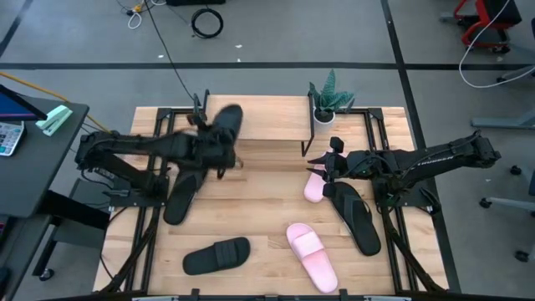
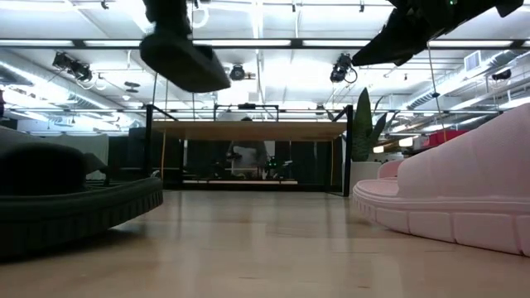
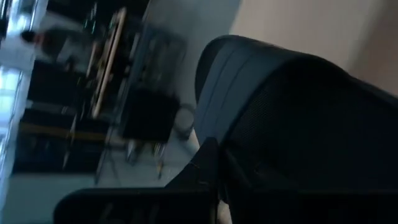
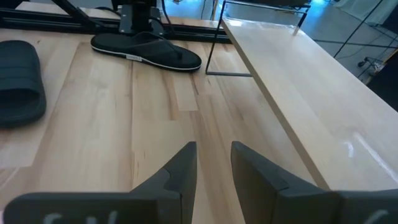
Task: Pick and place slides into the shelf
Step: Put the top black slides on the shelf
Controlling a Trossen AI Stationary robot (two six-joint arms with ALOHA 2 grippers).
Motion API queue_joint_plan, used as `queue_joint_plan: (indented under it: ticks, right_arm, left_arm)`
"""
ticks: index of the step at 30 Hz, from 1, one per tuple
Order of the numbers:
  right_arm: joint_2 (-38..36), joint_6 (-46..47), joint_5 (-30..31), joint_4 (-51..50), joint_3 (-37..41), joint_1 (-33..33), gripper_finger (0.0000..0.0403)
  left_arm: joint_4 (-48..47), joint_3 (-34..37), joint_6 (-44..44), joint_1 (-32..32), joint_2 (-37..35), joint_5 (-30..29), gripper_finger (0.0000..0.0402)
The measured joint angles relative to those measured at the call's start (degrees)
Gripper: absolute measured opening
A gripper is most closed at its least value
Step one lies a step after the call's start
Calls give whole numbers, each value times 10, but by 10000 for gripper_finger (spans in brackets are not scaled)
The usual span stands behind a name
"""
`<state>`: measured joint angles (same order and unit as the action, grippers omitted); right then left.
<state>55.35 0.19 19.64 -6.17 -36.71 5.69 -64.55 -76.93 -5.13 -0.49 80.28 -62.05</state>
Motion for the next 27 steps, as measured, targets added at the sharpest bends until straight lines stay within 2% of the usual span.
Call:
queue_joint_plan:
  ticks: [5, 7, 11, 15, 22, 27]
  right_arm:
    - [0, -3, 0, 0, 0, 0, 105]
    - [0, -4, 0, 1, 0, 0, 105]
    - [0, -4, 0, 1, 0, 0, 105]
    - [0, -22, 0, 2, 0, 0, 105]
    - [0, -13, 0, 2, 0, 0, 105]
    - [0, 22, 0, 0, 0, 0, 105]
  left_arm:
    - [43, 0, 81, 115, -3, 26, 10]
    - [93, 1, 127, 159, -3, 77, 10]
    - [253, 33, 245, 223, -2, 187, 10]
    - [332, 62, 283, 258, -2, 190, 10]
    - [347, 110, 266, 309, -2, 190, 10]
    - [398, 157, 285, 321, -2, 188, 10]
